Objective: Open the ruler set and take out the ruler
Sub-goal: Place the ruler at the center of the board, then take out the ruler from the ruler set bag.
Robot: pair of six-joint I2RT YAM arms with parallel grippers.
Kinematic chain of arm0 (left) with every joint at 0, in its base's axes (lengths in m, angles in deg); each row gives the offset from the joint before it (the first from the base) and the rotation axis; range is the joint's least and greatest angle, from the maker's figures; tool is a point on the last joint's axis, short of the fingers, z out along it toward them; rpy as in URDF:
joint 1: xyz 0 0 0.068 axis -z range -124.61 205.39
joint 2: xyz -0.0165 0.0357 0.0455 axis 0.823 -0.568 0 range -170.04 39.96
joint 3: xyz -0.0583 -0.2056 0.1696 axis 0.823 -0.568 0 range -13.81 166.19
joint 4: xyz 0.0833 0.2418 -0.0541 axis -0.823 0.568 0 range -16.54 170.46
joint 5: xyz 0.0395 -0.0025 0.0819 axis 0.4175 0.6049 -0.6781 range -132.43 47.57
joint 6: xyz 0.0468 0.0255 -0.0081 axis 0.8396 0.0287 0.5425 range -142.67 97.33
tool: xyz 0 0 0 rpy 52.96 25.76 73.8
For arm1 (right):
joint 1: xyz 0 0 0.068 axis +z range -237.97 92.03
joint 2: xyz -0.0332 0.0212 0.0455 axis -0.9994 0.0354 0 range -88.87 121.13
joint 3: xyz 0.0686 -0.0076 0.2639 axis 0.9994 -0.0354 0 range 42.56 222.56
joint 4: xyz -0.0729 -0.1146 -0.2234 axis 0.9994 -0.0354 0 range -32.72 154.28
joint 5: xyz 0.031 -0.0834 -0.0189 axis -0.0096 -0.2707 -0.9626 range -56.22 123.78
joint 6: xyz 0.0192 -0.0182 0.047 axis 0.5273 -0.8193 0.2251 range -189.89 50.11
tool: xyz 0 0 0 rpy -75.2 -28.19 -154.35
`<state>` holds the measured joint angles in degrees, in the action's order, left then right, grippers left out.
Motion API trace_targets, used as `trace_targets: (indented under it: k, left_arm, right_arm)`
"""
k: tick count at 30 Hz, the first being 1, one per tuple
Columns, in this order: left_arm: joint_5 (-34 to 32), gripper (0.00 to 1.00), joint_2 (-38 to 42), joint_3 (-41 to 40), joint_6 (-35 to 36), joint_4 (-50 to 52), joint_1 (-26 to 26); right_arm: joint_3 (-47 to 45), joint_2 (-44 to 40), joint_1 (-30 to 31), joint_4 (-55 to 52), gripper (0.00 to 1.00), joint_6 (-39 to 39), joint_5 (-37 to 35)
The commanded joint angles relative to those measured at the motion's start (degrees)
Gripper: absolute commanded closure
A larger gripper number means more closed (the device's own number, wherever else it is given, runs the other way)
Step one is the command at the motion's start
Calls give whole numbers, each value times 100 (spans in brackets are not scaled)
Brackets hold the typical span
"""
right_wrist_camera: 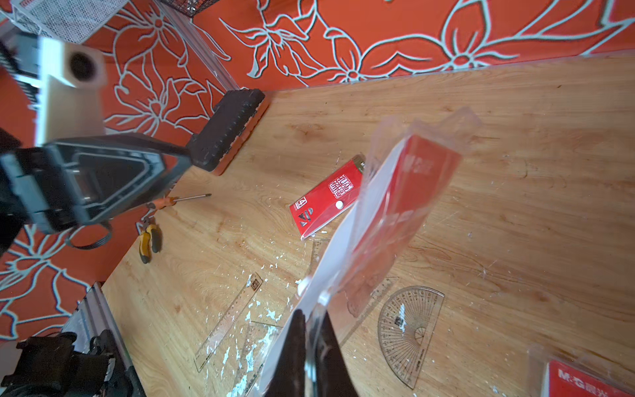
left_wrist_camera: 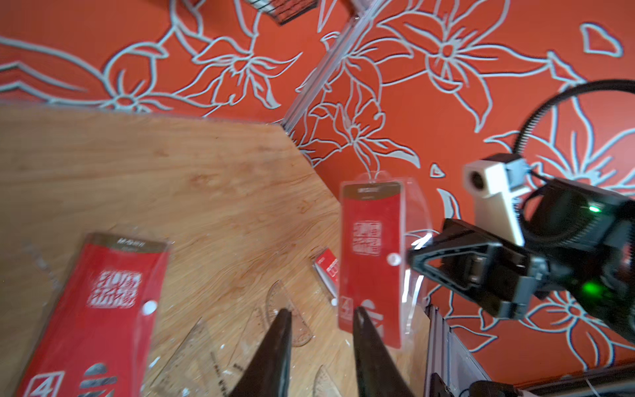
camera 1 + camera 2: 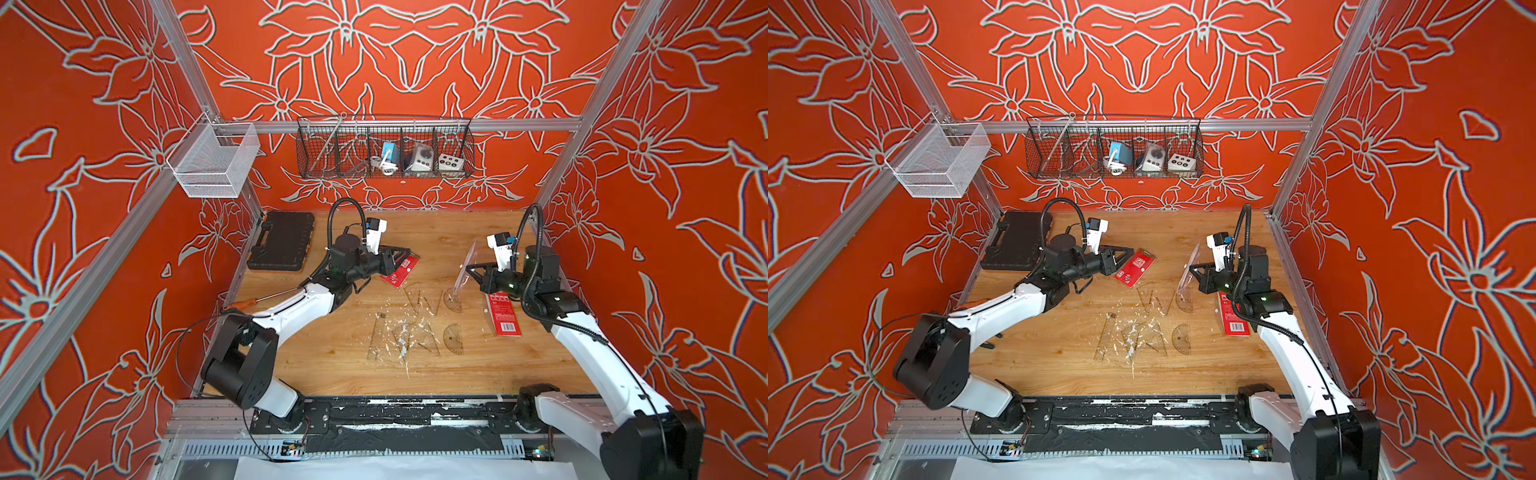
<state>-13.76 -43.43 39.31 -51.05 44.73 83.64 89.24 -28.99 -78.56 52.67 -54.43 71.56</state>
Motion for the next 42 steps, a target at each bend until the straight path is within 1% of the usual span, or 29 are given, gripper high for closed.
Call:
trace_targets:
  k: [1,7,11,14,22,30,35,39,42]
  left_arm:
    - [-940,75,319,17,346,-117,543]
    - [-1039,89,-117,441,256,-159,1215]
    - [-1189,94,-398,666,310,115,1525]
    - [-1267,97,-535,717,350,262,1636]
    - [-1302,99,-787,923,571,670,1813]
    - [-1075,99,-1041,1038,647,799,1855]
    - [-1048,100,-1152,1151,721,955,1897]
    - [-1079,100,-1204,1187,770,1095,1904]
    - [-1249,100,-1247,1247,825,1273,1906]
  right_arm:
    - [127,65,62,8,100,-211,298]
    - [217,179,234,21,100,-217,292]
    - [272,156,307,-59,100,-250,231]
    - [289,119,316,-98,100,-272,195]
    - [281,109,325,-102,100,-236,142]
    - [255,90,336,-104,100,-236,124]
    - [237,76,349,-118,100,-237,86]
    - [235,60,350,-131,100,-228,71]
    - [237,35,350,-138,100,-219,87]
